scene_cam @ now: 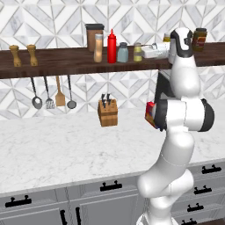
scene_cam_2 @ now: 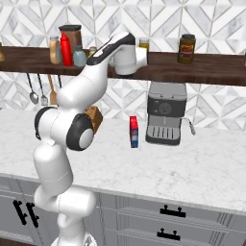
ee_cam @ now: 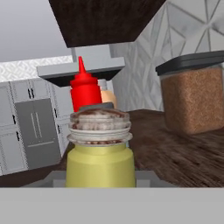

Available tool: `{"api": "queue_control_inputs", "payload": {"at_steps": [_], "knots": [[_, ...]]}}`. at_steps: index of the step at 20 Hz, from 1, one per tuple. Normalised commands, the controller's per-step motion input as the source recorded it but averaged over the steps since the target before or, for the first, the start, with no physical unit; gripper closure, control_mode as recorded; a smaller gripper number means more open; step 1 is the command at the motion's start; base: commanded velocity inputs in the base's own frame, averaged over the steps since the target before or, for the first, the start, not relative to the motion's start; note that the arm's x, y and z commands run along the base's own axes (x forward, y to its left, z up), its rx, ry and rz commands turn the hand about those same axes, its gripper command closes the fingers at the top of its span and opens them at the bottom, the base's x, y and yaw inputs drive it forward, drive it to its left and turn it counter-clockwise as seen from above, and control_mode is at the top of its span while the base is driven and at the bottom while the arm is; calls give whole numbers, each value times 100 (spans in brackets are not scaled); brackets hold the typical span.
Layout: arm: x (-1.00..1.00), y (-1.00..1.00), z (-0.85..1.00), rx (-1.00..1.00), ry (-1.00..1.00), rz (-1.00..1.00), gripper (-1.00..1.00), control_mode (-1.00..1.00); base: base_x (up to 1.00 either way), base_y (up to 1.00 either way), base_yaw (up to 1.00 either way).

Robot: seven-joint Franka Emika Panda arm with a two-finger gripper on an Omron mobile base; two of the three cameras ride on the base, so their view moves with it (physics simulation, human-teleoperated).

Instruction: Put the shaker and condiment bottle from the counter next to their counterparts in the cabinet.

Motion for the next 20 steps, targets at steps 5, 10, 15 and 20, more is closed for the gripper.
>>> {"api": "queue_control_inputs", "payload": {"at_steps": [5,10,15,20], "knots": [[16,9,-15,0,0,0,100,-100,0,0,0],[17,19,-16,0,0,0,100,-100,0,0,0],[12,11,-24,0,0,0,-100,-100,0,0,0],[1,-4,-23,0,0,0,-100,-100,0,0,0]]}}
